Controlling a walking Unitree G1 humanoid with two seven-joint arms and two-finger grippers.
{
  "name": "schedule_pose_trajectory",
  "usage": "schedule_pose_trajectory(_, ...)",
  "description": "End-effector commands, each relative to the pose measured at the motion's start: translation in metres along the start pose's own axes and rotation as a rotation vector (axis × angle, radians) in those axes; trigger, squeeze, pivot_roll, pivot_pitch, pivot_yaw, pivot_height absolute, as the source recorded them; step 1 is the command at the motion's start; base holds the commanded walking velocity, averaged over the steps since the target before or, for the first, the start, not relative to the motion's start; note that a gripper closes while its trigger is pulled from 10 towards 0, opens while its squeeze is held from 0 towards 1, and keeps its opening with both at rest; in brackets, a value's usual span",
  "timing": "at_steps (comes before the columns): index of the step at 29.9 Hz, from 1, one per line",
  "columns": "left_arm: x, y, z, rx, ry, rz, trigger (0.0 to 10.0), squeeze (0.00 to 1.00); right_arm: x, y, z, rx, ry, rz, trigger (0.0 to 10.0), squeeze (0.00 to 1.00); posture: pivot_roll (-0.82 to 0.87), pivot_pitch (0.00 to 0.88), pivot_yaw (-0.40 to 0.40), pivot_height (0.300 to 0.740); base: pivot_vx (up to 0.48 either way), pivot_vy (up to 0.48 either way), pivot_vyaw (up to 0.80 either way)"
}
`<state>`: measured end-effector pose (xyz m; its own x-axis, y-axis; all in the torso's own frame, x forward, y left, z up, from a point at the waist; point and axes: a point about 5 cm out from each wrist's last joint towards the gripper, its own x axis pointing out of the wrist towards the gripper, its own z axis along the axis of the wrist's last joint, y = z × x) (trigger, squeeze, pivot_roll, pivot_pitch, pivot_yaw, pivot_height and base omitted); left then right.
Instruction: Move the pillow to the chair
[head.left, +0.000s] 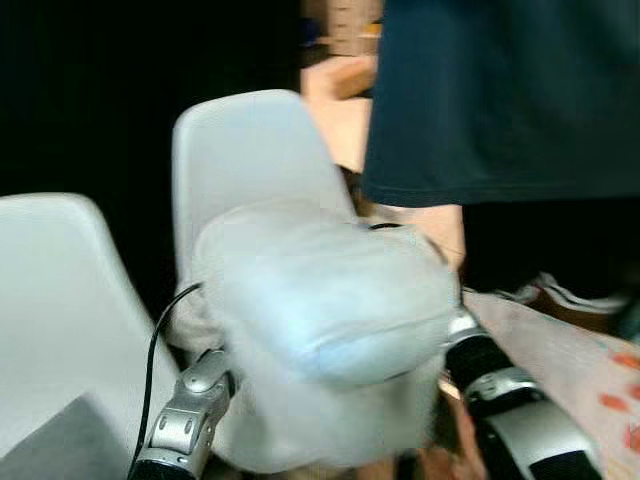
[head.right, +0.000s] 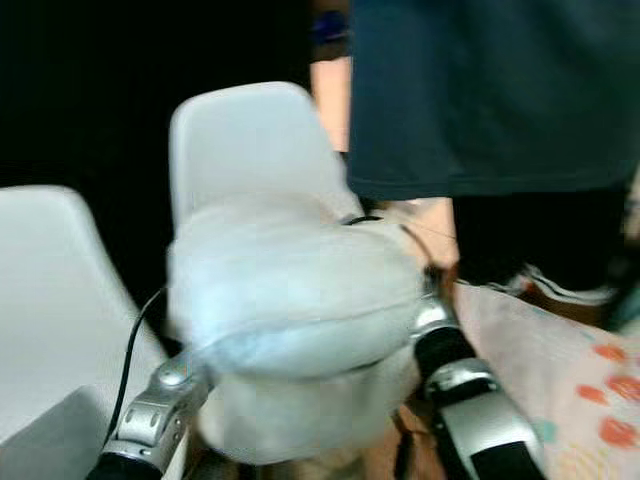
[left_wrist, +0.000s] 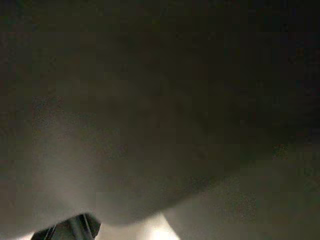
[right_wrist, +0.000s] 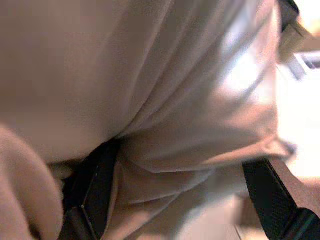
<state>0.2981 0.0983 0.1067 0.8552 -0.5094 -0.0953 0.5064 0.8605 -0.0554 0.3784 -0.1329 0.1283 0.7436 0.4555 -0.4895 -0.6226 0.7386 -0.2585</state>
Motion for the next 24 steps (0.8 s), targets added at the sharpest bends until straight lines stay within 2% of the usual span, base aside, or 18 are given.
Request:
schedule_pose_trajectory(1,0.006,-0.012,0.016,0.068,-0.043,-0.055,10.0,0.0,0.012,0.027,-0.007,-0.066,0.057,0.098,10.0,0.0,-0.03,0.056,0.041,0.56,0.0,0.0,0.0)
schedule_pose_trajectory(4,0.005,0.004,0.008,0.071,0.002,0.09,10.0,0.0,0.007,0.016,-0.021,-0.079,0.124,0.051,10.0,0.0,-0.04,0.057,0.042,0.56,0.0,0.0,0.0)
schedule_pose_trajectory(7,0.002,0.019,0.003,0.108,0.048,0.206,10.0,0.0,0.004,0.017,-0.031,-0.083,0.152,0.08,10.0,0.0,-0.04,0.058,0.041,0.56,0.0,0.0,0.0)
schedule_pose_trajectory(8,0.002,0.019,0.003,0.108,0.048,0.206,10.0,0.0,0.004,0.017,-0.031,-0.083,0.152,0.08,10.0,0.0,-0.04,0.058,0.041,0.56,0.0,0.0,0.0)
schedule_pose_trajectory(10,-0.006,0.039,-0.003,0.126,0.095,0.372,10.0,0.0,0.004,0.022,-0.036,-0.085,0.158,0.13,10.0,0.0,-0.05,0.061,0.041,0.56,0.0,0.0,0.0)
schedule_pose_trajectory(11,-0.006,0.039,-0.003,0.126,0.095,0.372,10.0,0.0,0.004,0.022,-0.036,-0.085,0.158,0.13,10.0,0.0,-0.05,0.061,0.041,0.56,0.0,0.0,0.0)
schedule_pose_trajectory(13,-0.013,0.051,-0.005,0.14,0.118,0.465,10.0,0.0,0.004,0.025,-0.038,-0.087,0.153,0.155,10.0,0.0,-0.05,0.061,0.04,0.56,0.0,0.0,0.0)
schedule_pose_trajectory(14,-0.018,0.06,-0.003,0.171,0.121,0.526,8.0,0.0,0.003,0.025,-0.038,-0.09,0.152,0.158,10.0,0.0,-0.05,0.06,0.038,0.56,0.0,0.0,0.0)
schedule_pose_trajectory(15,-0.018,0.06,-0.003,0.171,0.121,0.526,8.0,0.0,0.003,0.025,-0.038,-0.09,0.152,0.158,10.0,0.0,-0.05,0.06,0.038,0.56,0.0,0.0,0.0)
schedule_pose_trajectory(16,-0.023,0.07,-0.001,0.21,0.125,0.592,0.0,0.0,0.003,0.024,-0.038,-0.092,0.152,0.158,10.0,0.0,-0.05,0.06,0.038,0.56,0.0,0.0,0.0)
schedule_pose_trajectory(17,-0.031,0.082,0.0,0.242,0.136,0.676,0.0,0.0,0.003,0.023,-0.038,-0.097,0.156,0.153,10.0,0.0,-0.05,0.058,0.036,0.56,0.0,0.0,0.0)
schedule_pose_trajectory(19,-0.041,0.097,-0.001,0.278,0.16,0.769,0.0,0.0,0.001,0.019,-0.04,-0.099,0.162,0.139,10.0,0.0,-0.05,0.056,0.035,0.56,0.0,0.0,0.0)
schedule_pose_trajectory(23,-0.045,0.102,-0.002,0.279,0.166,0.796,0.0,0.0,-0.001,0.013,-0.041,-0.099,0.167,0.116,10.0,0.0,-0.05,0.055,0.034,0.56,0.0,0.0,0.0)
schedule_pose_trajectory(24,-0.047,0.103,-0.003,0.284,0.171,0.806,0.0,0.0,-0.003,0.007,-0.043,-0.1,0.181,0.083,10.0,0.0,-0.05,0.052,0.032,0.56,0.0,0.0,0.0)
